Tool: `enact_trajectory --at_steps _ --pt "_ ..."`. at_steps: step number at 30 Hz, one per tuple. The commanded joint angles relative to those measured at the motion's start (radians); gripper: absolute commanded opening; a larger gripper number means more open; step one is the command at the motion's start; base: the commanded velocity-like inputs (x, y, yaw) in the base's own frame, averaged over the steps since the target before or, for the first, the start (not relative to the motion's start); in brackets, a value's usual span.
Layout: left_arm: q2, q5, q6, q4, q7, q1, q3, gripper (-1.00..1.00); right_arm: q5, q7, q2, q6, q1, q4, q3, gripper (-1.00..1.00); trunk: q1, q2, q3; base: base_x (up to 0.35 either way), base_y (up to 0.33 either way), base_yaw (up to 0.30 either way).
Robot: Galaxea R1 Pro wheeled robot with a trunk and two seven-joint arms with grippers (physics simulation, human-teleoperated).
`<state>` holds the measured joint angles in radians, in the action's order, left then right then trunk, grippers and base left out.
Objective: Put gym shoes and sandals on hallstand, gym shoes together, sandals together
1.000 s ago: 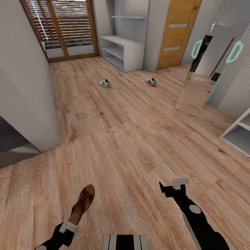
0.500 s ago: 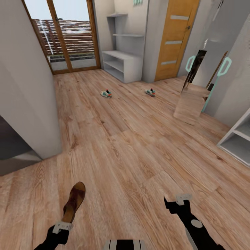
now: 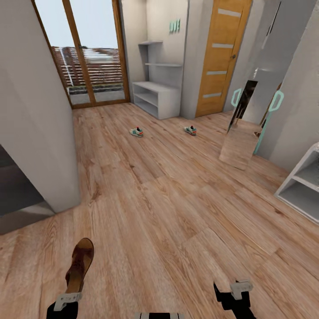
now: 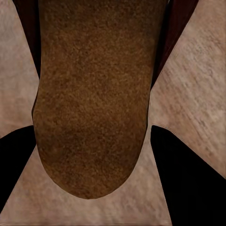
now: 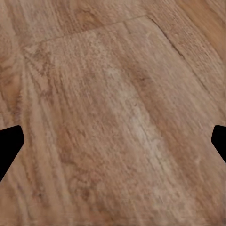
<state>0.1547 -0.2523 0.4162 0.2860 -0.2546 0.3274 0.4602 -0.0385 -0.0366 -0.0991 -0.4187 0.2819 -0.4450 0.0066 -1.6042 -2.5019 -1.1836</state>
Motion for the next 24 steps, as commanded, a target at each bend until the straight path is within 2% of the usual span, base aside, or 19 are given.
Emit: enact_trajectory --at_steps 1,4,5,9,24 --pt "-0.002 -0.008 0.008 -0.001 -0.006 -0.007 0.018 -1.00 -0.003 0.000 0.000 -0.020 0.001 0.028 0.000 1.00 0.001 0.000 0.005 0.000 0.000 0.000" --pt "-0.004 -0.008 0.036 -0.001 -0.005 -0.025 0.038 -1.00 -0.003 -0.001 -0.001 -0.042 0.001 0.078 0.001 1.00 0.002 0.001 0.021 0.000 0.000 0.000" --pt "-0.004 -0.008 0.058 -0.001 -0.005 -0.035 0.056 -1.00 -0.002 -0.001 0.000 -0.049 0.001 0.100 0.001 1.00 0.002 0.001 0.027 0.000 0.000 -0.032" --pt "-0.004 -0.009 0.072 -0.001 -0.005 -0.040 0.076 -1.00 -0.002 -0.001 0.004 -0.051 0.001 0.118 0.002 1.00 0.004 0.002 0.048 0.000 0.000 -0.050" --pt "-0.004 -0.010 0.075 -0.002 -0.005 -0.042 0.081 -1.00 0.001 -0.002 0.013 -0.051 0.001 0.160 0.001 1.00 0.062 0.107 0.099 0.000 0.000 -0.009"
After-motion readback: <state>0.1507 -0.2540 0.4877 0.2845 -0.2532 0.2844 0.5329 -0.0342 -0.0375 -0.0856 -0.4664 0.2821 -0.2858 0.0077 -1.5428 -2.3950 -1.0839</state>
